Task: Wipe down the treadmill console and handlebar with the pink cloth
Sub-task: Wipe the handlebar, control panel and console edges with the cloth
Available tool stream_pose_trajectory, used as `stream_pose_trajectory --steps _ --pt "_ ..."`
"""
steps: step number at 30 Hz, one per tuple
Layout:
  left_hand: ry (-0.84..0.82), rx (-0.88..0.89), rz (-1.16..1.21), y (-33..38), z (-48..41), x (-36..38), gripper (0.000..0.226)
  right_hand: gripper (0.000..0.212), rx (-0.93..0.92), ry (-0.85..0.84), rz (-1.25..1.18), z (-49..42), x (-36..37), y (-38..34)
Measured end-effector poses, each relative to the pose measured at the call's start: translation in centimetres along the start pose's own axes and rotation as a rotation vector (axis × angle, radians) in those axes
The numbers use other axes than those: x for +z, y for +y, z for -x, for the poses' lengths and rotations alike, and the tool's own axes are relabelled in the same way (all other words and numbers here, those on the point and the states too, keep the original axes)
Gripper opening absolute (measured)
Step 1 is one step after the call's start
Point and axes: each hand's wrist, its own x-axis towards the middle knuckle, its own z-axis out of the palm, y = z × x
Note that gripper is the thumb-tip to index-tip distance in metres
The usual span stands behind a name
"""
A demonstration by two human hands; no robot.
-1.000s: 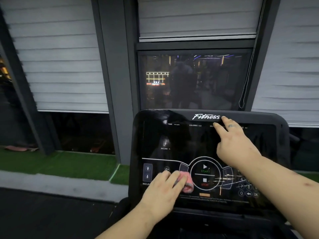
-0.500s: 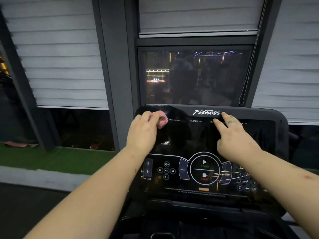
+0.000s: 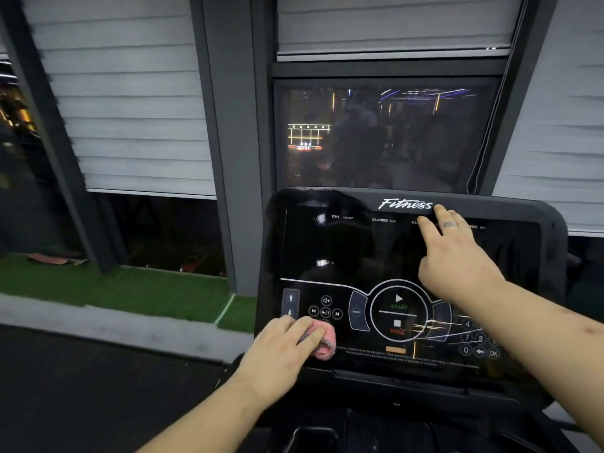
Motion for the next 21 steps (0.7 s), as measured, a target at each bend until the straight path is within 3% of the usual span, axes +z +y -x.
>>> stream_pose_trajectory --steps 3,9,21 --pt "0.03 -0.081 -0.008 -1.9 1.3 -0.5 0.077 0.078 -0.01 -0.004 -0.023 0.0 -0.3 0.2" --pt "0.102 -0.503 0.136 -2.2 2.5 -0.6 0.054 0.08 -0.042 -0.015 -0.054 0.3 -0.4 1.2" --pt "0.213 -0.714 0.27 4.2 -7.4 -3.4 0.039 0.072 -0.065 -0.052 -0.009 2.2 -1.5 3.9"
